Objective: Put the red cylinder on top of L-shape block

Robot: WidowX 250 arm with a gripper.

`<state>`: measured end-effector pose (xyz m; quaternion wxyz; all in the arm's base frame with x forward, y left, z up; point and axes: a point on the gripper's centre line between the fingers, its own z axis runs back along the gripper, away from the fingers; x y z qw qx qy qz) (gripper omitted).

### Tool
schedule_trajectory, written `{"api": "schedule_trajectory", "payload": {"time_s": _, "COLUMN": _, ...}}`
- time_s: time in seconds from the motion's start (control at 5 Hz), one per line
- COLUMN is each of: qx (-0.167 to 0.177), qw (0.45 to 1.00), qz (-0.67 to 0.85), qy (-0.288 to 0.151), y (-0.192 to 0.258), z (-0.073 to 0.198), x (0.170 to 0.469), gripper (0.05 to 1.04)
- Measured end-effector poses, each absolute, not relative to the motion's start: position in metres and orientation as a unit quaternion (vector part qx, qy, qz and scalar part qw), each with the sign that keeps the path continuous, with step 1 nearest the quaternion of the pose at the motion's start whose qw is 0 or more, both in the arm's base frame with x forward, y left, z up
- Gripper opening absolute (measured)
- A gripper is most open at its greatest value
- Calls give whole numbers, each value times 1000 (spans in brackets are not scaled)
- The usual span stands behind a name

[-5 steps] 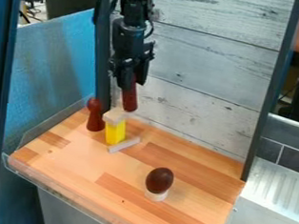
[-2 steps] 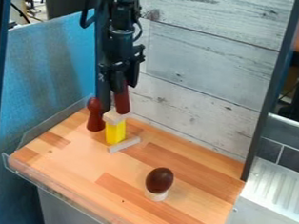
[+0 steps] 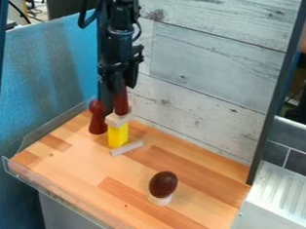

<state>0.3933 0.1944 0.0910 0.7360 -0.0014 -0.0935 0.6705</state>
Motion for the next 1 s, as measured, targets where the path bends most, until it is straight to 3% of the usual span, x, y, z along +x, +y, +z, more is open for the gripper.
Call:
{"api": "schedule_trajectory", "payload": {"time_s": 0.4, "qx": -2, "qw": 734, "qz": 671, "qy": -104, "y": 198, "z": 97, "x": 398, "gripper": 496}}
{"api": "schedule_trajectory", "payload": {"time_s": 1.0, "qx": 6, "qw": 733, "qz": 675, "qy": -82, "y": 201, "z": 80, "x": 402, "gripper": 496}}
